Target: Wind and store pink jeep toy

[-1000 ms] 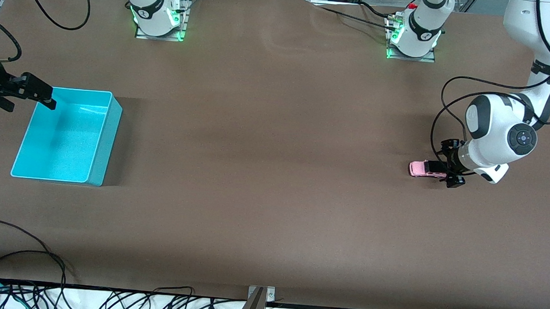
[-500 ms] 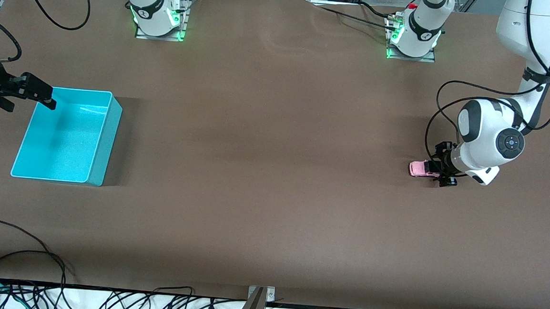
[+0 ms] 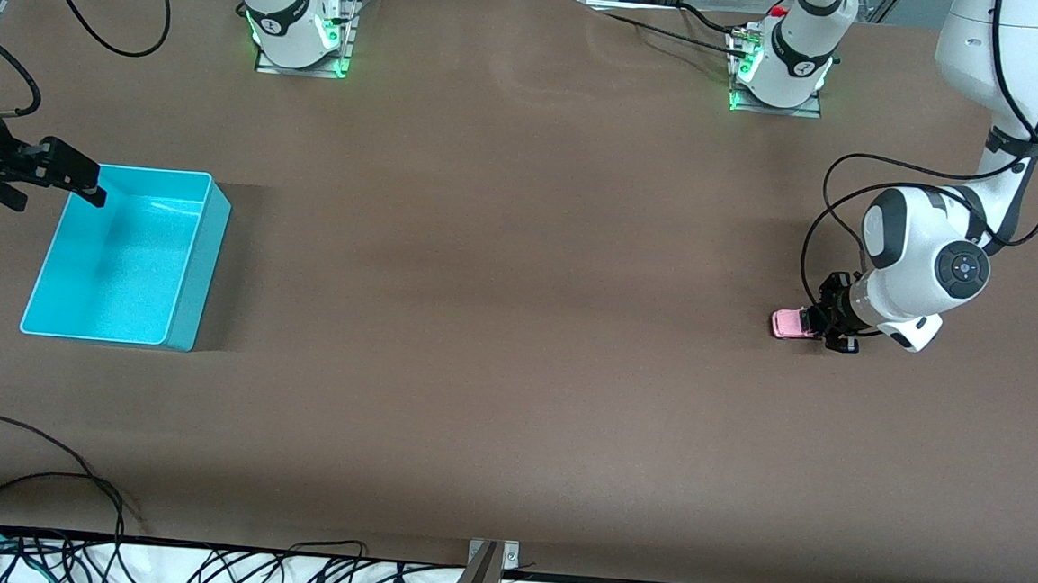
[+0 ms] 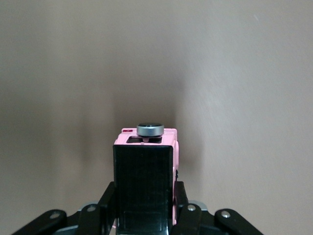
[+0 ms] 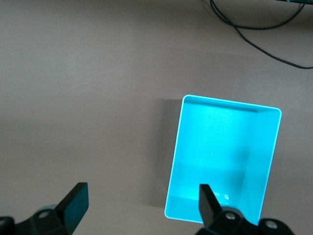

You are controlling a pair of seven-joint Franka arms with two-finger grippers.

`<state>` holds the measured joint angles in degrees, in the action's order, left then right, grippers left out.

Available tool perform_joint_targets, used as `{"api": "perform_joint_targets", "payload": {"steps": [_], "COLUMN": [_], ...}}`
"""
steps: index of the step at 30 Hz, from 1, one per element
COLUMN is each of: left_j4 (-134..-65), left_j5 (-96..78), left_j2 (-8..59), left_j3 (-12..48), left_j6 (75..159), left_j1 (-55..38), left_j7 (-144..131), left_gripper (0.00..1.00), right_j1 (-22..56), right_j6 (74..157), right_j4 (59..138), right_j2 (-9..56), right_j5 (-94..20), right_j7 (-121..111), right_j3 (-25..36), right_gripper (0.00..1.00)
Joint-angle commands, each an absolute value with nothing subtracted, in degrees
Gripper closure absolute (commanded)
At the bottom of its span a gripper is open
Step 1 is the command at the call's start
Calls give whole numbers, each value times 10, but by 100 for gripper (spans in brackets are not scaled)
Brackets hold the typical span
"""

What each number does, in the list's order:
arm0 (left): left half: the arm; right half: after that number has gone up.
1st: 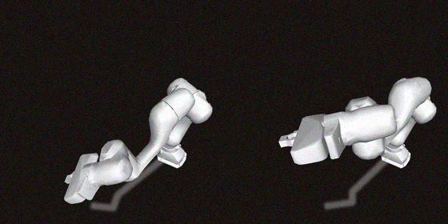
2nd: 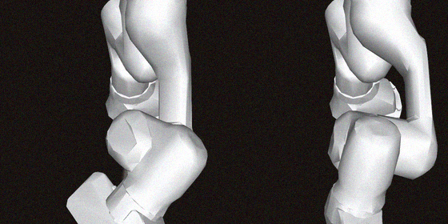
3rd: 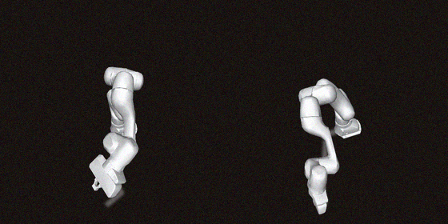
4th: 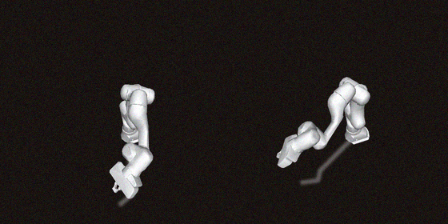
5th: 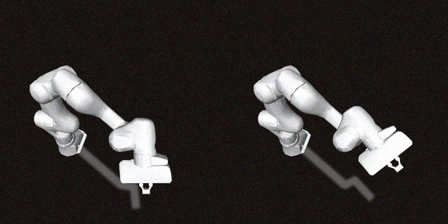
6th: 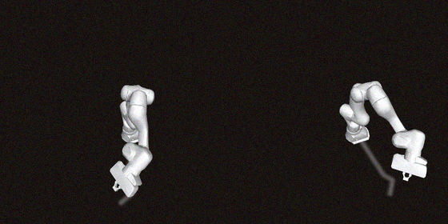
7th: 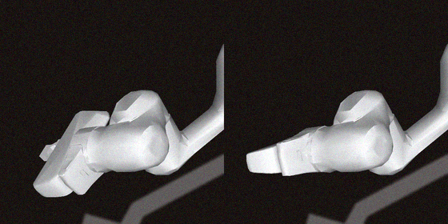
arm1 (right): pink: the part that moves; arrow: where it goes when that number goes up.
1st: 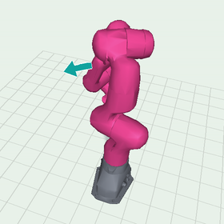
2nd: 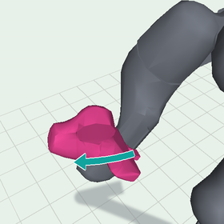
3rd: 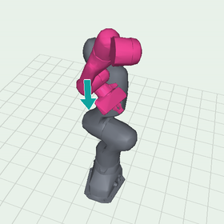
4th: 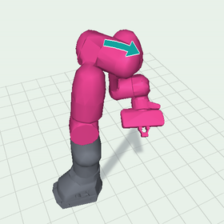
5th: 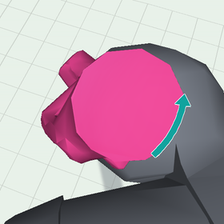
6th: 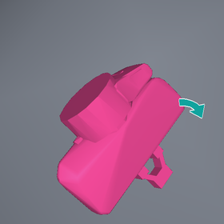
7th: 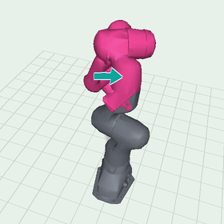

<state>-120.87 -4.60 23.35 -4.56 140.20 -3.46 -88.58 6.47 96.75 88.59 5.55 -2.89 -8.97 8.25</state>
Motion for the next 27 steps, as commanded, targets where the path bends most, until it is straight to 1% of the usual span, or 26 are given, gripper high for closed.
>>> {"api": "perform_joint_targets", "payload": {"steps": [1, 11, 16, 27], "left_j4": [-1209, -1209, -1209, -1209], "left_j5": [-54, -54, -54, -63], "left_j2": [200, 210, 230, 248], "left_j3": [-48, -48, -44, -42], "left_j6": [1379, 1382, 1405, 1427], "left_j1": [-79, -164, -191, -192], "left_j7": [-907, -974, -1023, -1043], "left_gripper": [84, 84, 84, 84], "right_j1": [66, 66, 67, 62], "right_j6": [965, 965, 965, 965], "right_j4": [877, 877, 877, 877], "right_j2": [57, 57, 57, 57], "right_j5": [-27, -27, -27, -28], "right_j7": [-96, -96, -96, -96], "right_j3": [83, 83, 82, 84], "right_gripper": [0, 0, 0, 0]}}
